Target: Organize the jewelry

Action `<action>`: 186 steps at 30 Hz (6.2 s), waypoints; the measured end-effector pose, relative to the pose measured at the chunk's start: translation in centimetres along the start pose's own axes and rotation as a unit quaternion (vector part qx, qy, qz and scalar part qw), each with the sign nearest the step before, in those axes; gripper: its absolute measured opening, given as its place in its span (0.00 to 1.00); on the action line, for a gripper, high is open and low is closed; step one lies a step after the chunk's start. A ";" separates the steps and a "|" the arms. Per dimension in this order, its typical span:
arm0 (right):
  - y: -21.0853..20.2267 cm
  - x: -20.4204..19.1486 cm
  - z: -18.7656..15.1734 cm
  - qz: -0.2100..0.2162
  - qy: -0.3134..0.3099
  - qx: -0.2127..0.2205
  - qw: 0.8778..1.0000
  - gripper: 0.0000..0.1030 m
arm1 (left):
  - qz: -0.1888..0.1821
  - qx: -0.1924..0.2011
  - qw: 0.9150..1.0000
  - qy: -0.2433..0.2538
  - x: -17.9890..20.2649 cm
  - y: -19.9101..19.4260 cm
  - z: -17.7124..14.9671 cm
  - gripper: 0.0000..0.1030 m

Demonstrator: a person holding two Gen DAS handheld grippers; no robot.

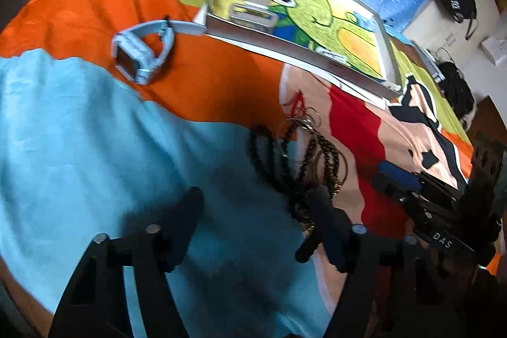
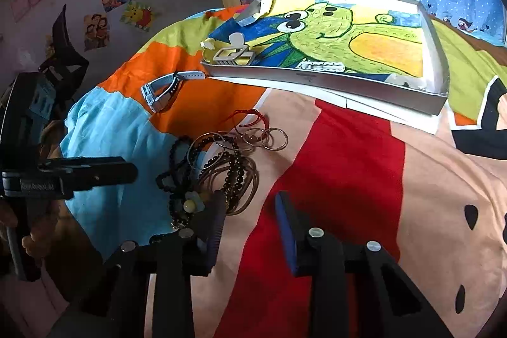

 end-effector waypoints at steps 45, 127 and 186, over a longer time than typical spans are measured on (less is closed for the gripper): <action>4.7 -1.0 -0.5 0.071 0.049 -0.066 0.994 0.08 | 0.048 0.008 0.999 0.001 -0.3 3.2 2.5 0.03; -7.3 14.9 9.2 -0.090 0.133 0.212 0.964 0.55 | 0.086 0.104 0.991 0.000 9.1 1.1 16.8 0.64; -11.2 -2.8 -7.2 -0.047 0.114 0.127 0.984 1.00 | 0.232 0.095 0.968 -0.015 1.7 -7.7 -11.6 0.99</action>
Point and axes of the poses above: each gripper's, at about its wrist camera, not at the fingertips, and y roughly the way its jaws point, x to its right, z to its top, the point moved 6 cm from there along y, roughly the way its jaws point, and after that the axes turned 12 degrees about -x, right-handed, at the moved point
